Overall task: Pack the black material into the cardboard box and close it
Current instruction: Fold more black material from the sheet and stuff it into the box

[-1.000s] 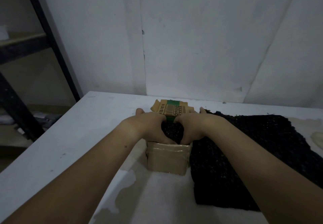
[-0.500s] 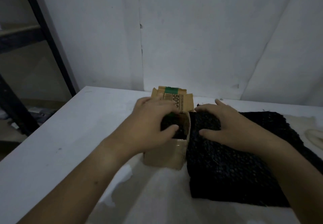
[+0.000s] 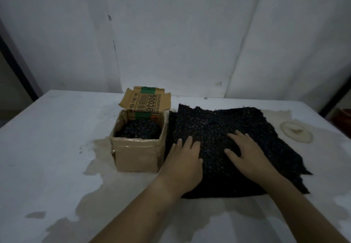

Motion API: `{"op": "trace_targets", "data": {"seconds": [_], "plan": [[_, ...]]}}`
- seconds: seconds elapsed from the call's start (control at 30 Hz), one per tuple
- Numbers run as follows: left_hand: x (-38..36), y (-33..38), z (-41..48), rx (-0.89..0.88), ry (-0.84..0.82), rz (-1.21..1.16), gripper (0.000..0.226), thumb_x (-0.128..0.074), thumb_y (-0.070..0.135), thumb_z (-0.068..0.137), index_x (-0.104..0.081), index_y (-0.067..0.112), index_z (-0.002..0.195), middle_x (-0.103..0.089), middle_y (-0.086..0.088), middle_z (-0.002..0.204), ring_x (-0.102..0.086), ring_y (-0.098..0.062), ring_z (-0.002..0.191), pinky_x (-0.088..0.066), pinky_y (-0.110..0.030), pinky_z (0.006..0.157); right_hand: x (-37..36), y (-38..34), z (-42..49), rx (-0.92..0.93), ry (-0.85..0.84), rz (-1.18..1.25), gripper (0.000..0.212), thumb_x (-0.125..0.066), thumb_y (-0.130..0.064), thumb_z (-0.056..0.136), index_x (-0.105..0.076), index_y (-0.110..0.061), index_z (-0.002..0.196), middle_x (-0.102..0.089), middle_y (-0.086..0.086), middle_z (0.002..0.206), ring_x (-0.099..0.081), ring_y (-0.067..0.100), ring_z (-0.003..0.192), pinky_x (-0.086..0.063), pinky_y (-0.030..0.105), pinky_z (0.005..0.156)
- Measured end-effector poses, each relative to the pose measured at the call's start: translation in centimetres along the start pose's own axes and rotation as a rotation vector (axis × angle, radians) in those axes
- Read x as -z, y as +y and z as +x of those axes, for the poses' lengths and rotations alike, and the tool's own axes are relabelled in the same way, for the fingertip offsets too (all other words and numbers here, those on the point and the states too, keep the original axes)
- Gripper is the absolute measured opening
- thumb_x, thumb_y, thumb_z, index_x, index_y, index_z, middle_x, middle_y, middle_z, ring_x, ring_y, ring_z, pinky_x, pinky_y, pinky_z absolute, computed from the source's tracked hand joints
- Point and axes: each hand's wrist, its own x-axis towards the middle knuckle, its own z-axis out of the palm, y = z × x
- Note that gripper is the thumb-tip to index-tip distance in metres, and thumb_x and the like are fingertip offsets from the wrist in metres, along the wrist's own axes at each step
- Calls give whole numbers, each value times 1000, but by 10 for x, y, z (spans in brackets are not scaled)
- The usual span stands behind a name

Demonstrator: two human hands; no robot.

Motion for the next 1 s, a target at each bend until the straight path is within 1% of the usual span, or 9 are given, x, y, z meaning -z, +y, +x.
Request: {"op": "trace_targets", "data": {"seconds": [0.2,0.3,0.37,0.47,0.57,0.67,0.73,0.9,1.0], "plan": [[-20,-5,10,38,215,-21,34,-48,33,101,-59,19,131,-42,-5,154,-41,-20,138,-25,-34,116,-8,16,-3,8,60,-6,49,-55,-43,96,-51,-24,141,-37,1,156,-25,25,147,-24,45,119],[-20,-6,10,-4,312,-124,34,-57,29,99,-64,16,129,-50,-6,150,-51,-18,132,-33,-25,111,-5,15,-5,97,195,39,15,-64,-26,94,-69,-21,106,-61,4,134,-44,19,136,-30,31,114],[-18,-6,11,-27,347,-189,36,-59,26,98,-63,17,133,-50,-3,150,-51,-12,133,-30,-10,105,-4,15,-5,121,244,49,5,-65,-19,92,-67,-21,88,-67,3,122,-51,15,129,-33,25,108],[-13,-2,13,-67,398,-283,39,-59,12,97,-61,19,135,-51,4,149,-46,-1,133,-20,5,99,-3,15,-6,94,241,38,16,-65,-29,92,-66,-22,106,-66,-1,117,-58,18,115,-46,30,97],[-6,6,15,-114,469,-335,43,-56,0,96,-62,18,135,-58,6,142,-44,7,127,-23,3,103,-3,15,-7,74,223,25,33,-66,-35,91,-63,-20,120,-64,-1,119,-58,18,110,-47,31,92],[0,12,16,-167,564,-384,42,-56,-6,93,-67,16,127,-66,6,130,-44,14,117,-33,-3,104,-3,13,-8,108,251,4,9,-72,-27,88,-70,-21,95,-68,0,119,-58,17,119,-46,31,95],[4,14,16,-185,614,-444,37,-57,-7,92,-70,17,116,-67,9,122,-51,12,113,-43,-13,104,-3,12,-8,128,280,4,9,-73,-20,86,-67,-21,80,-71,0,109,-61,17,116,-49,32,89],[22,19,7,-231,692,-597,25,-60,-6,91,-66,19,91,-60,16,119,-53,6,119,-49,-24,99,1,7,-10,176,411,68,16,-64,-17,92,-58,-23,78,-71,2,95,-66,19,83,-49,28,66],[46,23,-1,-242,758,-697,30,-60,-5,89,-63,25,88,-59,15,120,-52,2,121,-47,-28,101,10,-7,-11,224,473,180,13,-55,-18,97,-53,-26,87,-57,-8,76,-52,6,62,-36,27,55]]}}
